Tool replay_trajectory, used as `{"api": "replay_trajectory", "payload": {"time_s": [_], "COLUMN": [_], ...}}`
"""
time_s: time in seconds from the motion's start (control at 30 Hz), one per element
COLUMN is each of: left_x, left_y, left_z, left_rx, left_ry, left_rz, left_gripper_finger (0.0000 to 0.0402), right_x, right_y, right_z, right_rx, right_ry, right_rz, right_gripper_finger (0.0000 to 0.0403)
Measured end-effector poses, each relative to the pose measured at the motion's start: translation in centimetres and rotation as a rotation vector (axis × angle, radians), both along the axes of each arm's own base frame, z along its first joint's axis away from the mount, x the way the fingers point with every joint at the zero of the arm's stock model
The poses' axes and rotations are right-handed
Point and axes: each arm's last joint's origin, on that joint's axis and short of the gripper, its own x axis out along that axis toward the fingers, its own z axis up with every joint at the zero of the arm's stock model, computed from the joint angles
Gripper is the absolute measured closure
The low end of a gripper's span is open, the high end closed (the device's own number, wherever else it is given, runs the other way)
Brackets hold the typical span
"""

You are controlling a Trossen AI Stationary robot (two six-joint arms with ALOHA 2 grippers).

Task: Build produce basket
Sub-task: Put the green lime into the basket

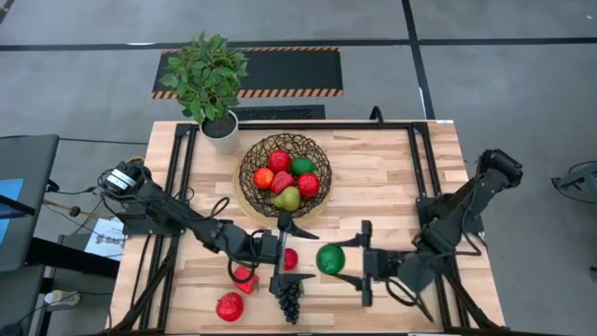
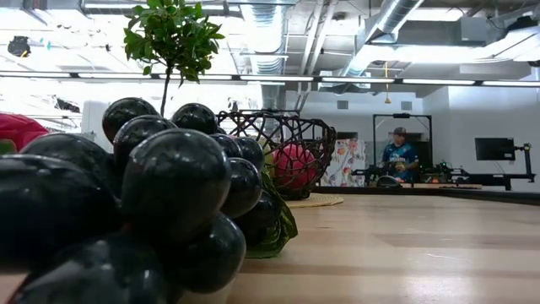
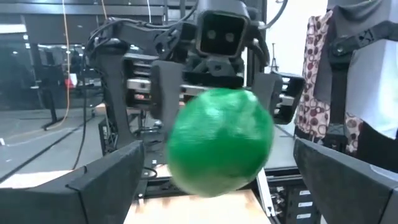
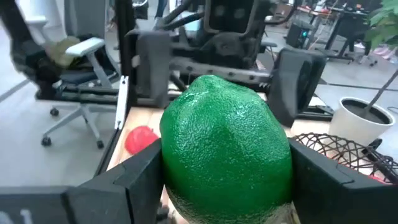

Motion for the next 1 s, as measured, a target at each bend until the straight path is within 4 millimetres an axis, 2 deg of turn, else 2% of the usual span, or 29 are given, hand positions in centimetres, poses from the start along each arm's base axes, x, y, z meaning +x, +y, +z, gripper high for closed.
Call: {"api": "replay_trajectory", "payload": {"time_s": [0.27, 0.7, 1.0], "left_x": [0.0, 0.0, 0.0], "left_y": [0.1, 0.3, 0.3], "left_z": [-0.2, 0.1, 0.0], "left_rx": [0.000, -0.007, -0.001], "left_ry": [0.017, -0.007, 0.008], "left_rz": [0.030, 0.092, 0.150], "left_gripper_finger": [0.0004, 0.0026, 0.0026], "right_x": [1.5, 3.5, 3.6], "right_y": [-0.9, -1.7, -2.4], "right_z": [1.0, -0.5, -0.6], "right_rx": [0.026, 0.023, 0.044], "right_ry": [-0.080, -0.049, -0.031], "right_rz": [0.064, 0.012, -0.012], "right_gripper_finger": [0.0116, 0.0116, 0.0116]}}
